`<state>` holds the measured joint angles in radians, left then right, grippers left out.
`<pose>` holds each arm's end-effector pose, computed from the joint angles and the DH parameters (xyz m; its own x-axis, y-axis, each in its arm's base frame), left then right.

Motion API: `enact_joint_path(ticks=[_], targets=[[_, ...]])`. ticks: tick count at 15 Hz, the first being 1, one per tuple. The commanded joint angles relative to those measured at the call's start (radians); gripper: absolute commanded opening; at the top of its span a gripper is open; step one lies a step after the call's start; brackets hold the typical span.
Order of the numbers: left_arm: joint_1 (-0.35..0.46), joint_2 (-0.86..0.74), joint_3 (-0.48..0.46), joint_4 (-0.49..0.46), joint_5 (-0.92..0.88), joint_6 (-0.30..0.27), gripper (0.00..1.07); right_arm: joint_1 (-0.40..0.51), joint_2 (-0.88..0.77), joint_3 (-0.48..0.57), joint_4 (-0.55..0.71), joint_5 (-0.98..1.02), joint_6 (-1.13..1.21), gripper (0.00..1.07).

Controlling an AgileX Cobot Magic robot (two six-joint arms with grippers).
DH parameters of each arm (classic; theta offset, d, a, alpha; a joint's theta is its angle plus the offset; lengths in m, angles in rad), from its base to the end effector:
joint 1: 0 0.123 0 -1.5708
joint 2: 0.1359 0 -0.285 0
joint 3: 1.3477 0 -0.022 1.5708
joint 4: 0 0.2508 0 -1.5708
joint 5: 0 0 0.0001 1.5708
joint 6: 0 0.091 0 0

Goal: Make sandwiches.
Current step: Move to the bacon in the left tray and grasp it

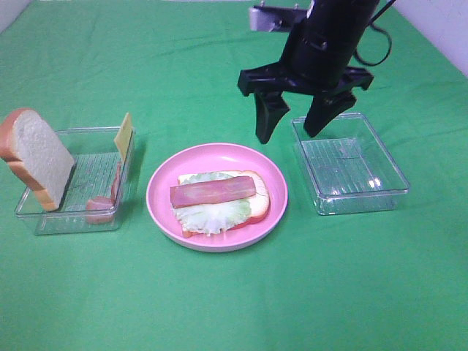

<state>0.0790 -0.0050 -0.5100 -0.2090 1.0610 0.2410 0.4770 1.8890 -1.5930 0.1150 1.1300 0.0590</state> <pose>-0.0065 -0.0171 0.2814 -0.4173 0.1025 -0.9030 0.1437 0.9886 0.0459 0.3473 0.1901 0.2606 -0.9106 -0.3497 -0.2201 -0.3819 0.9156 0.1254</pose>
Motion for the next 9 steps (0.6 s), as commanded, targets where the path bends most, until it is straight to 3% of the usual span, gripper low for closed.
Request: enact_joint_path(ticks=[1, 2, 5, 6, 8, 9], targets=[[0.004, -0.018, 0.002, 0.000, -0.010, 0.002, 0.74, 0.000, -0.163, 0.065, -0.072, 0.077, 0.032, 0.69], [0.004, -0.018, 0.002, 0.000, -0.010, 0.002, 0.74, 0.000, -0.212, 0.102, -0.072, 0.077, 0.035, 0.69], [0.004, -0.018, 0.002, 0.000, -0.010, 0.002, 0.74, 0.000, -0.493, 0.354, -0.071, 0.058, 0.051, 0.69], [0.004, -0.018, 0.002, 0.000, -0.010, 0.002, 0.74, 0.000, -0.493, 0.354, -0.071, 0.058, 0.051, 0.69], [0.004, -0.018, 0.002, 0.000, -0.010, 0.002, 0.74, 0.000, -0.776, 0.598, -0.070, 0.053, 0.051, 0.69], [0.004, -0.018, 0.002, 0.000, -0.010, 0.002, 0.74, 0.000, -0.865, 0.670, -0.070, 0.053, 0.051, 0.69]])
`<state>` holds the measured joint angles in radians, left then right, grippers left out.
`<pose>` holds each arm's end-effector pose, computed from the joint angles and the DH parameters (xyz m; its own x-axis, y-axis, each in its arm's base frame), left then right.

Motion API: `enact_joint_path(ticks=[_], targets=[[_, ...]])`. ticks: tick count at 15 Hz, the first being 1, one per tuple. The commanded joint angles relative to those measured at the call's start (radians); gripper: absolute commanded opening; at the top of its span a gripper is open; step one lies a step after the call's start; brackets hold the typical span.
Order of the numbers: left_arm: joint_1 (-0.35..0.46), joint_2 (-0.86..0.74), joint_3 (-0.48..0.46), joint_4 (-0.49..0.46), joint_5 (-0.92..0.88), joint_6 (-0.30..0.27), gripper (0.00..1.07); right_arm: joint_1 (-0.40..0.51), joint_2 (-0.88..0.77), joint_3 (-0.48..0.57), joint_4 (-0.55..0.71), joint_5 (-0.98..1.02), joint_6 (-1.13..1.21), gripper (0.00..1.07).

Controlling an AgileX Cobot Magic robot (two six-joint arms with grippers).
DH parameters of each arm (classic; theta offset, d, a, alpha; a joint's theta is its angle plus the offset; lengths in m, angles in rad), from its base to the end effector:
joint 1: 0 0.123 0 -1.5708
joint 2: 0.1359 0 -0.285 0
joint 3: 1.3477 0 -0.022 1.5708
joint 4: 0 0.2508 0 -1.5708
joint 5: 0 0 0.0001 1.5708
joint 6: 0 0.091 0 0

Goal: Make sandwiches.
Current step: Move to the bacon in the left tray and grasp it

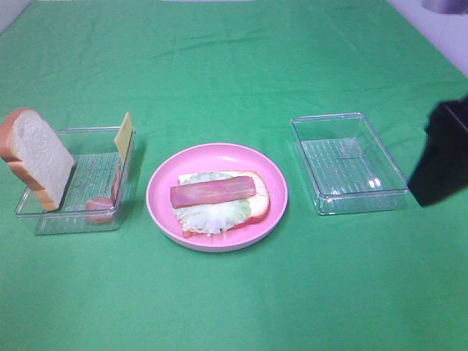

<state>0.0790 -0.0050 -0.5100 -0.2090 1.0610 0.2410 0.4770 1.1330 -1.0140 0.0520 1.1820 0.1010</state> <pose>-0.0065 -0.0171 0.2814 -0.4173 0.1025 -0.9030 0.1437 0.9886 0.0459 0.1742 0.0950 0.3239 -0.8832 -0.3210 -0.3419 -0.3699 0.9250 0.0869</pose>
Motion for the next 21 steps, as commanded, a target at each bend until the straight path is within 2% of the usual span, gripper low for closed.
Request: enact_joint_path(ticks=[1, 4, 6, 8, 9, 13, 21], targets=[[0.004, -0.018, 0.002, 0.000, -0.010, 0.002, 0.74, 0.000, -0.187, 0.152, -0.005, 0.001, 0.009, 0.69], [0.004, -0.018, 0.002, 0.000, -0.010, 0.002, 0.74, 0.000, -0.510, 0.365, 0.000, 0.004, 0.008, 0.69], [0.004, -0.018, 0.002, 0.000, -0.010, 0.002, 0.74, 0.000, -0.617, 0.413, 0.000, 0.006, 0.000, 0.69], [0.004, -0.018, 0.002, 0.000, -0.010, 0.002, 0.74, 0.000, -0.807, 0.476, 0.001, -0.009, -0.025, 0.69], [0.004, -0.018, 0.002, 0.000, -0.010, 0.002, 0.74, 0.000, -0.807, 0.476, 0.001, -0.009, -0.025, 0.69], [0.004, -0.018, 0.002, 0.000, -0.010, 0.002, 0.74, 0.000, -1.010, 0.474, 0.004, -0.035, -0.136, 0.69], [0.004, -0.018, 0.002, 0.000, -0.010, 0.002, 0.74, 0.000, -1.140, 0.495, 0.011, -0.091, -0.194, 0.69]])
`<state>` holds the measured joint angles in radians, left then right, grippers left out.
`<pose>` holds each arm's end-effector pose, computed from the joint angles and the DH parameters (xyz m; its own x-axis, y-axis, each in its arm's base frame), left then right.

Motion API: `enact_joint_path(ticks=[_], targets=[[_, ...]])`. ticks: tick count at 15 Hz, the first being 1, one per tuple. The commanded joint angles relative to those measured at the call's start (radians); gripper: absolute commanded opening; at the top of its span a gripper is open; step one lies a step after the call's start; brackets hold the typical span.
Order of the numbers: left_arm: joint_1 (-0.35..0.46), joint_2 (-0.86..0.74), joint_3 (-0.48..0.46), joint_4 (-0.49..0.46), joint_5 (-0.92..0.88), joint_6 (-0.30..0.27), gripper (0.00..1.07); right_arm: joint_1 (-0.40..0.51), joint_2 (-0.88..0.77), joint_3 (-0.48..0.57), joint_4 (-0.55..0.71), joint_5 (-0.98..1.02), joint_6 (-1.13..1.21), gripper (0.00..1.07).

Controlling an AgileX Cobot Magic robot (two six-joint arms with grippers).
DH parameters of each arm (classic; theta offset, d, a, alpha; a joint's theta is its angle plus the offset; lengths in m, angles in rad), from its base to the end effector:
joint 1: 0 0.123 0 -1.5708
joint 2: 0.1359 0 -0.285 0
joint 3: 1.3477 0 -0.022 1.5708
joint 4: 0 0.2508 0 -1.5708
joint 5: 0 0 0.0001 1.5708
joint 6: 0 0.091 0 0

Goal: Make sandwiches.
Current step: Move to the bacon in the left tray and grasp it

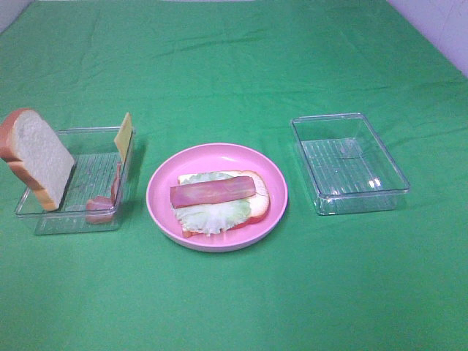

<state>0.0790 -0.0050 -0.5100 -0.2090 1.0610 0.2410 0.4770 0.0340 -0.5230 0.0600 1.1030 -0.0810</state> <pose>-0.0065 -0.0171 0.2814 -0.4173 0.1025 -0.9030 0.1437 0.9886 0.0459 -0.0058 0.0025 0.2806 -0.4185 -0.2769 -0.8650 -0.5229 0.8522 -0.0198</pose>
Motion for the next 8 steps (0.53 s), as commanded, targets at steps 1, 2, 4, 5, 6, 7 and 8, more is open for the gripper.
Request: enact_joint_path(ticks=[1, 2, 4, 5, 6, 7, 8], targets=[[0.004, -0.018, 0.002, 0.001, -0.010, 0.002, 0.74, 0.003, -0.053, 0.006, 0.004, -0.015, -0.013, 0.69], [0.004, -0.018, 0.002, -0.002, -0.010, 0.002, 0.74, 0.002, -0.051, 0.006, 0.008, -0.016, -0.019, 0.69], [0.004, -0.016, 0.002, -0.001, -0.011, 0.002, 0.74, 0.001, -0.051, 0.006, 0.014, -0.016, -0.026, 0.69], [0.004, -0.015, 0.002, -0.001, -0.010, 0.002, 0.74, 0.001, -0.052, 0.006, 0.014, -0.018, -0.028, 0.69], [0.004, -0.015, 0.002, -0.003, -0.010, 0.002, 0.74, 0.001, -0.052, 0.014, 0.014, -0.030, -0.028, 0.69], [0.004, -0.015, 0.002, -0.016, -0.010, 0.002, 0.74, 0.001, -0.052, 0.022, 0.014, -0.039, -0.028, 0.69], [0.004, -0.014, 0.002, -0.029, -0.010, 0.002, 0.74, 0.001, -0.052, 0.022, 0.014, -0.039, -0.028, 0.69]])
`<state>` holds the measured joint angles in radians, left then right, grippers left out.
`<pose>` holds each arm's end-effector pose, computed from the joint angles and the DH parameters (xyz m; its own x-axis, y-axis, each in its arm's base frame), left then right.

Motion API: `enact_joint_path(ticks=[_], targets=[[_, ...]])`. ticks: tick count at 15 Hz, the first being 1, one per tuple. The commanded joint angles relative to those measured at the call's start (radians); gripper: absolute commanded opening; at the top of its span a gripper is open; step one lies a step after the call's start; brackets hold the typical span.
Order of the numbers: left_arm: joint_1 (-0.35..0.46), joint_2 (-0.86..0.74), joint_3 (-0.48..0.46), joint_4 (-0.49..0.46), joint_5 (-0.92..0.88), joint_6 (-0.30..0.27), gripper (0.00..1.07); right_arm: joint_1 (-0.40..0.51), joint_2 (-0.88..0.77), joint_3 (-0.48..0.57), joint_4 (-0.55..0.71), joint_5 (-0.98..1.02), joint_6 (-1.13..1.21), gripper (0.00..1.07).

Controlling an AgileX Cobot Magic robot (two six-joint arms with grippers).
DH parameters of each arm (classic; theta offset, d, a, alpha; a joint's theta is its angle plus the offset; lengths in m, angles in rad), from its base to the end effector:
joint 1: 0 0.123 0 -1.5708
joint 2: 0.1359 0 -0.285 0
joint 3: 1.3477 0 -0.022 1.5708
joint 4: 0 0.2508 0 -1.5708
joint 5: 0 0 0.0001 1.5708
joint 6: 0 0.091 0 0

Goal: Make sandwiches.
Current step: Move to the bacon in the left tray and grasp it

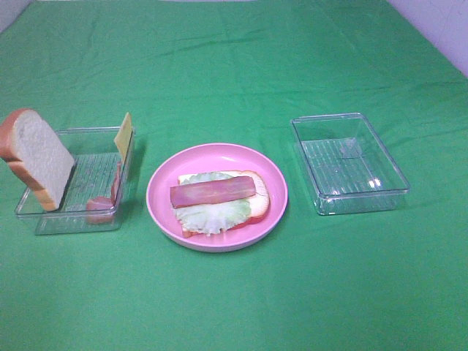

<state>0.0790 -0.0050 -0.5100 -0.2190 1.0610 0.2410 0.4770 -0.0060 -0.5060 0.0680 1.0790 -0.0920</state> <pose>-0.0065 -0.0178 0.2816 -0.4161 0.0975 -0.9041 0.1493 0.9881 0.0378 -0.0090 0.0015 0.2776 -0.3783 -0.2627 -0.8876 -0.5291 0.8482 -0.0255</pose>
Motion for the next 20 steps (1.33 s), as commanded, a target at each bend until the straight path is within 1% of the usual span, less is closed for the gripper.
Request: enact_joint_path(ticks=[1, 3, 6, 7, 8, 9, 11, 12, 14, 15, 16, 17, 18, 19, 20], targets=[[0.004, -0.013, 0.002, -0.032, -0.011, 0.002, 0.74, 0.001, -0.012, 0.005, 0.006, -0.015, -0.017, 0.69], [0.004, -0.003, 0.002, -0.032, -0.012, -0.004, 0.74, 0.001, -0.012, 0.005, 0.006, -0.015, -0.017, 0.69], [0.004, 0.090, -0.024, -0.035, -0.103, -0.095, 0.74, 0.001, -0.012, 0.005, 0.006, -0.015, -0.017, 0.69], [0.004, 0.090, -0.024, -0.035, -0.103, -0.095, 0.74, 0.001, -0.012, 0.005, 0.006, -0.015, -0.017, 0.69], [0.004, 0.172, -0.027, -0.040, -0.145, -0.110, 0.74, 0.001, -0.012, 0.005, 0.006, -0.015, -0.017, 0.69], [0.004, 0.333, -0.028, -0.061, -0.169, -0.108, 0.74, 0.001, -0.012, 0.005, 0.006, -0.015, -0.017, 0.69], [0.004, 0.333, -0.028, -0.061, -0.169, -0.108, 0.74, 0.001, -0.012, 0.005, 0.006, -0.015, -0.017, 0.69], [0.004, 0.507, -0.045, -0.113, -0.213, -0.095, 0.74, 0.001, -0.012, 0.005, 0.006, -0.015, -0.017, 0.69], [0.004, 0.692, -0.094, -0.127, -0.255, -0.048, 0.74, 0.001, -0.012, 0.005, 0.003, -0.015, -0.021, 0.69], [0.004, 0.835, -0.144, -0.130, -0.275, -0.020, 0.74, 0.001, -0.012, 0.005, 0.004, -0.015, -0.024, 0.69], [0.001, 0.962, -0.202, -0.156, -0.277, 0.000, 0.74, 0.001, -0.012, 0.005, 0.004, -0.015, -0.025, 0.69], [-0.006, 1.003, -0.224, -0.167, -0.277, 0.006, 0.74, 0.001, -0.012, 0.005, 0.004, -0.015, -0.025, 0.69], [-0.006, 1.003, -0.224, -0.167, -0.277, 0.006, 0.74, 0.001, -0.012, 0.005, 0.004, -0.015, -0.025, 0.69], [-0.047, 1.110, -0.286, -0.194, -0.283, 0.020, 0.74, 0.001, -0.012, 0.005, 0.004, -0.015, -0.025, 0.69], [-0.118, 1.205, -0.339, -0.203, -0.299, 0.002, 0.74, 0.001, -0.012, 0.005, 0.005, -0.015, -0.023, 0.69]])
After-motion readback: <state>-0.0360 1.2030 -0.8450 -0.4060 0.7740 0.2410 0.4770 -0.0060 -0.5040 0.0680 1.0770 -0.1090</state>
